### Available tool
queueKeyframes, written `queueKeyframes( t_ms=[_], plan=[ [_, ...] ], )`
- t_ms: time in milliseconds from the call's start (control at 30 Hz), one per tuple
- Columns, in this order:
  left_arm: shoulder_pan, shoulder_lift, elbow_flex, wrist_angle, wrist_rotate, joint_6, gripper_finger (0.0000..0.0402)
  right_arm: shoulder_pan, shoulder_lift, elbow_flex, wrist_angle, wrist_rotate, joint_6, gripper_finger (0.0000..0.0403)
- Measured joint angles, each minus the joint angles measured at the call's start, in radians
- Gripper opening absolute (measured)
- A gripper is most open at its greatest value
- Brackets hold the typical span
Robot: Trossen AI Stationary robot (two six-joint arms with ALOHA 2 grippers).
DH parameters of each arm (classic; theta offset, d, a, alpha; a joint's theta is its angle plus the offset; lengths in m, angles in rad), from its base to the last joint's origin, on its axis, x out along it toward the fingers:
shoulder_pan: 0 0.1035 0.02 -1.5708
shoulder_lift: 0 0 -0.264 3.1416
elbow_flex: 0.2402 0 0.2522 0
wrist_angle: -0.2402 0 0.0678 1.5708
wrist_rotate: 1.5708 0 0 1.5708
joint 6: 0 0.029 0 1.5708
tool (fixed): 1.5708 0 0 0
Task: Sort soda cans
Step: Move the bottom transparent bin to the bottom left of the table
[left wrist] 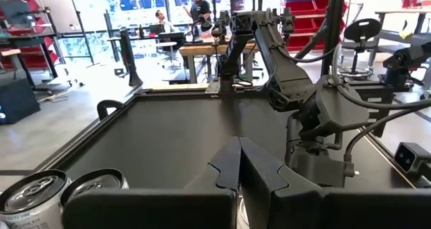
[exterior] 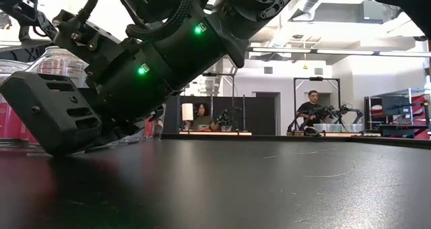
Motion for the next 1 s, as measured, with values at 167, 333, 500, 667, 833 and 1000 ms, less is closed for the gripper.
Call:
queueKeyframes(
  t_ms=[167,333,500,667,833,1000],
  plan=[
    [0.002,0.045,0.0,0.017,-0.003,0.009,0.0,0.0,0.0,0.0,0.0,0.0,0.0,0.0005],
    [0.085,0.107,0.0,0.019,-0.002,-0.004,0.0,-0.001,0.0,0.0,0.0,-0.001,-0.003,0.0005],
    [0.121,0.179,0.0,0.075,0.001,-0.012,0.0,-0.003,0.0,0.0,0.0,-0.002,-0.003,0.0005],
    [0.156,0.217,0.0,0.178,0.01,-0.005,0.0,-0.006,0.0,0.0,0.0,-0.004,-0.007,0.0005],
    [0.211,0.3,0.0,0.405,0.133,0.175,0.0,-0.007,-0.001,0.0,0.001,-0.004,-0.012,0.0005],
    [0.329,0.381,-0.002,0.815,0.382,0.61,0.0,-0.01,-0.001,0.0,0.002,-0.004,-0.014,0.0005]
  ],
)
